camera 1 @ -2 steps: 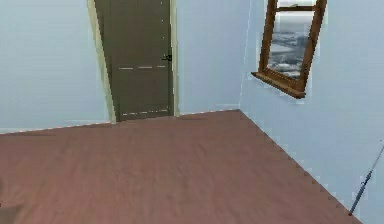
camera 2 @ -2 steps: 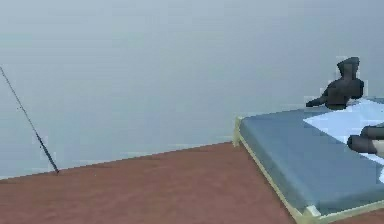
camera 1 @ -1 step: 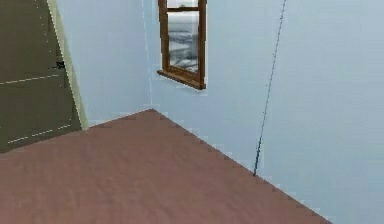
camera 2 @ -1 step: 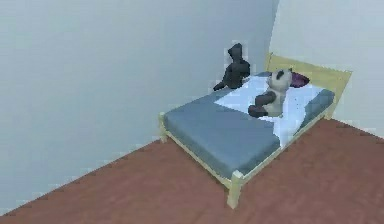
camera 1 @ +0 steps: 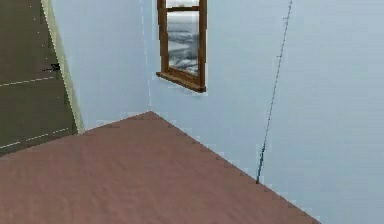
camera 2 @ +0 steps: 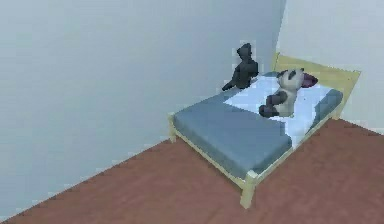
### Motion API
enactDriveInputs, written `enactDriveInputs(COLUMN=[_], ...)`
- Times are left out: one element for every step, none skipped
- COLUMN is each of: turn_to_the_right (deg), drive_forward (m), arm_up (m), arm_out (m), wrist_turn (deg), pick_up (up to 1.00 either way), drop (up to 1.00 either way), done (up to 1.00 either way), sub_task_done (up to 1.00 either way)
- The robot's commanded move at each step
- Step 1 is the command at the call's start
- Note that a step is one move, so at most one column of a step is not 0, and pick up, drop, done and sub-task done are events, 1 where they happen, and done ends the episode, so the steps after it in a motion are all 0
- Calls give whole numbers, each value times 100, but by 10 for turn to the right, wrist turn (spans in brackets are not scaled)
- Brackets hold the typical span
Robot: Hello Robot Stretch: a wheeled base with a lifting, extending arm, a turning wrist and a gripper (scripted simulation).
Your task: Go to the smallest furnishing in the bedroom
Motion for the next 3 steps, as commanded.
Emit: enactDriveInputs(turn_to_the_right=[450, 450, 450], drive_forward=[0, 0, 0], arm_up=[0, 0, 0], arm_out=[0, 0, 0], wrist_turn=[0, 0, 0], pick_up=[0, 0, 0], drop=[0, 0, 0], done=[0, 0, 0], sub_task_done=[0, 0, 0])
